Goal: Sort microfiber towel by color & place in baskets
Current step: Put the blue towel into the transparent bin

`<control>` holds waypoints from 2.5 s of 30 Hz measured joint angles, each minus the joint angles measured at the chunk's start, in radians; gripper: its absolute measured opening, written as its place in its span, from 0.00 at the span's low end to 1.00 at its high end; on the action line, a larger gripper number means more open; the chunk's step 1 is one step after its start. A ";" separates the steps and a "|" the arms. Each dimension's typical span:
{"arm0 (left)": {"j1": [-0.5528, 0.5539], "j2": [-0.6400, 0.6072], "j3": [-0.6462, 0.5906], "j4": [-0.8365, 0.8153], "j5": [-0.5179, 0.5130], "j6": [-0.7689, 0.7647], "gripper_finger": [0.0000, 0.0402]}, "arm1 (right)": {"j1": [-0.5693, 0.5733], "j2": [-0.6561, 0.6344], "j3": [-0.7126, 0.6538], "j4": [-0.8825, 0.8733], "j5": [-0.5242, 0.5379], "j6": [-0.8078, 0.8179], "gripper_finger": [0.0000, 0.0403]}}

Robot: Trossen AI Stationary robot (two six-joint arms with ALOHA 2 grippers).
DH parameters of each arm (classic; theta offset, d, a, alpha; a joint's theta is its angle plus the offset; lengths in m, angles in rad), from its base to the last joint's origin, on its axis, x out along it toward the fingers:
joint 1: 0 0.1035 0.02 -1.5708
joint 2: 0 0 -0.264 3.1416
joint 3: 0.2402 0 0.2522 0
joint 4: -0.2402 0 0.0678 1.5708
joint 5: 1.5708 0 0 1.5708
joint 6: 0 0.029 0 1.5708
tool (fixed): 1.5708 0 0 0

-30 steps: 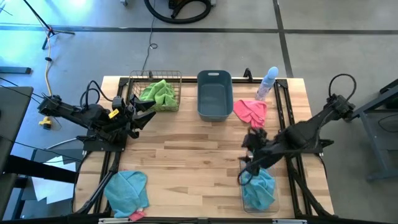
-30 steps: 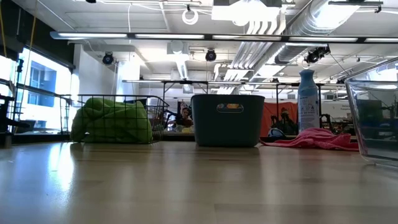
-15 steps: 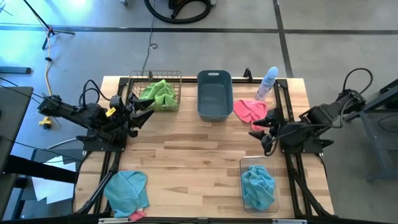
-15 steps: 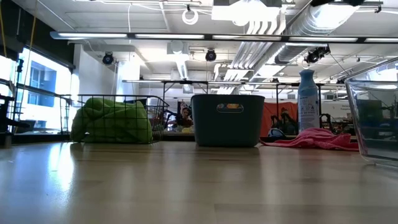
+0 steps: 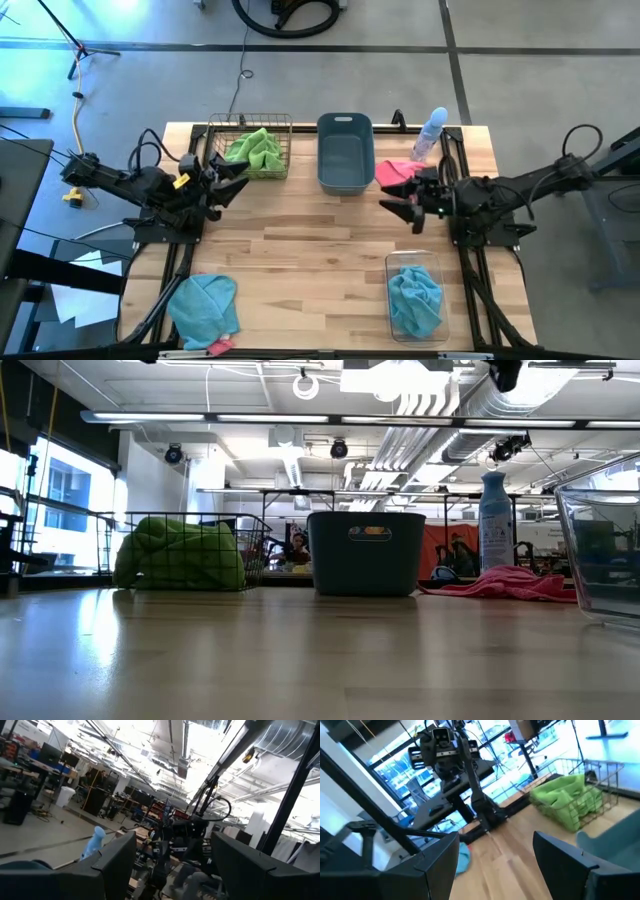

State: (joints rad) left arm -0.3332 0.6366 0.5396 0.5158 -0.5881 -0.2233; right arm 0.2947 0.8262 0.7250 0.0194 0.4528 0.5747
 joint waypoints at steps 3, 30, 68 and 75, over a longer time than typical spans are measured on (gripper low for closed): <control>0.000 0.004 0.000 -0.002 0.000 0.008 0.61 | -0.051 0.017 -0.002 0.007 -0.040 -0.052 0.62; -0.033 0.434 0.533 -1.235 0.437 -0.453 0.61 | -0.120 -0.060 -0.001 -0.047 -0.068 -0.099 0.62; -0.664 0.804 0.488 -1.485 0.758 -0.518 0.61 | -0.120 -0.060 -0.001 -0.117 -0.091 -0.078 0.62; -0.664 0.804 0.395 -1.416 0.777 -0.498 0.61 | -0.120 -0.060 -0.001 -0.121 -0.090 -0.078 0.62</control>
State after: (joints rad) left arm -0.9970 1.4406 0.9344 -0.9005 0.1891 -0.7211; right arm 0.1745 0.7662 0.7242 -0.1019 0.3624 0.4971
